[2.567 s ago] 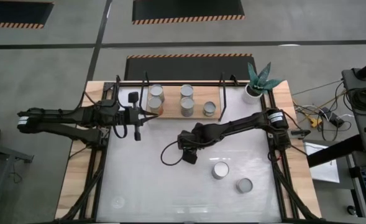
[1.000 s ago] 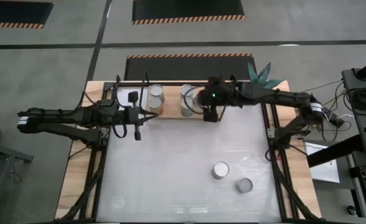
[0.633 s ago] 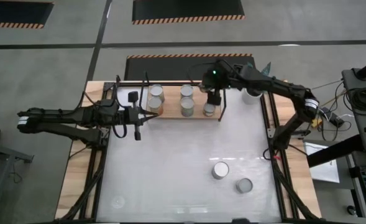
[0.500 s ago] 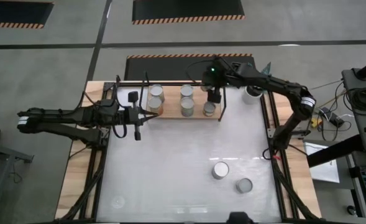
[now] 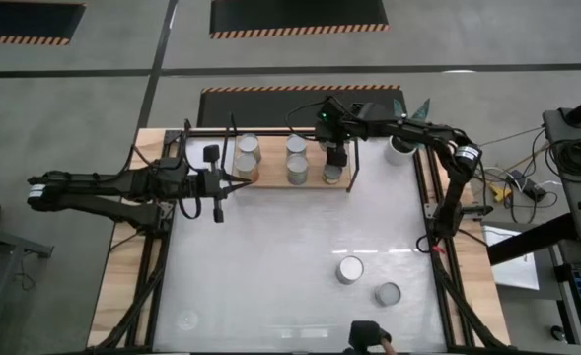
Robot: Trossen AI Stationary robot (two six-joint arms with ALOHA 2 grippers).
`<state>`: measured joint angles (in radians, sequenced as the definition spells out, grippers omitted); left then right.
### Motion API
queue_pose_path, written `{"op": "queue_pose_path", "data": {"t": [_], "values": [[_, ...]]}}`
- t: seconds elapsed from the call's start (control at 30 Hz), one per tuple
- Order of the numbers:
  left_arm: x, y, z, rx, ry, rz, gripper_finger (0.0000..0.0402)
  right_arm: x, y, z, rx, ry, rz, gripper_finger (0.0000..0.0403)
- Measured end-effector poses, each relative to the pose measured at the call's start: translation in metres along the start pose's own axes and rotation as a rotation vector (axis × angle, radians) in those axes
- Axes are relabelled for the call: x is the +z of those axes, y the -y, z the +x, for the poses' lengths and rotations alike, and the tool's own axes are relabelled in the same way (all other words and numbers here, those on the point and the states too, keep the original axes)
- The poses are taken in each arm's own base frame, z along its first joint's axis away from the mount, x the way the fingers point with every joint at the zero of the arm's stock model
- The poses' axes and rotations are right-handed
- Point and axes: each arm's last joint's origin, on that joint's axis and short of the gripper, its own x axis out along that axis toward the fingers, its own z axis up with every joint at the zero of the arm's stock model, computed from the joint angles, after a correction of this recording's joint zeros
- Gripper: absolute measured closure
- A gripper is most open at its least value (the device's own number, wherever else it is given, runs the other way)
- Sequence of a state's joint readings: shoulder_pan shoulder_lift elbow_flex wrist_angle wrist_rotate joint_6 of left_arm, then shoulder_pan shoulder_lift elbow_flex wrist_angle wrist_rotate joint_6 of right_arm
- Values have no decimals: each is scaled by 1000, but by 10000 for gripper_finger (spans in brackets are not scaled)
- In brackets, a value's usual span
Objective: Pick and place cans onto a shelf
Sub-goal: Put the canned green peas on the shelf, then adjust the cans on the shelf
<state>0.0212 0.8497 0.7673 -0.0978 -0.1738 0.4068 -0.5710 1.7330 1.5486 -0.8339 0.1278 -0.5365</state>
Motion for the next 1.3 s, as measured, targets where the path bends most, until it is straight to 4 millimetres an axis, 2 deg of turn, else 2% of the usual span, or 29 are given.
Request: {"op": "queue_pose_path", "data": {"t": [0.13, 0.47, 0.67, 0.9, 1.13, 1.3], "values": [[0, 0, 0, 0, 0, 0, 402, -2, -1, 7, 34, -26, 1, 112], [0, 0, 0, 0, 0, 0, 402, -4, -4, 24, 74, -70, 7, 75], [0, 0, 0, 0, -1, 0, 402, -5, -4, 22, 74, -80, 7, 81], [0, 0, 0, 0, -1, 0, 402, -4, -4, 8, 56, -52, 8, 89], [0, 0, 0, 0, -1, 0, 402, -3, -3, -9, 39, -10, 39, 113], [0, 0, 0, 0, 0, 4, 402, 1, -7, -17, 32, 29, 88, 179]]}}
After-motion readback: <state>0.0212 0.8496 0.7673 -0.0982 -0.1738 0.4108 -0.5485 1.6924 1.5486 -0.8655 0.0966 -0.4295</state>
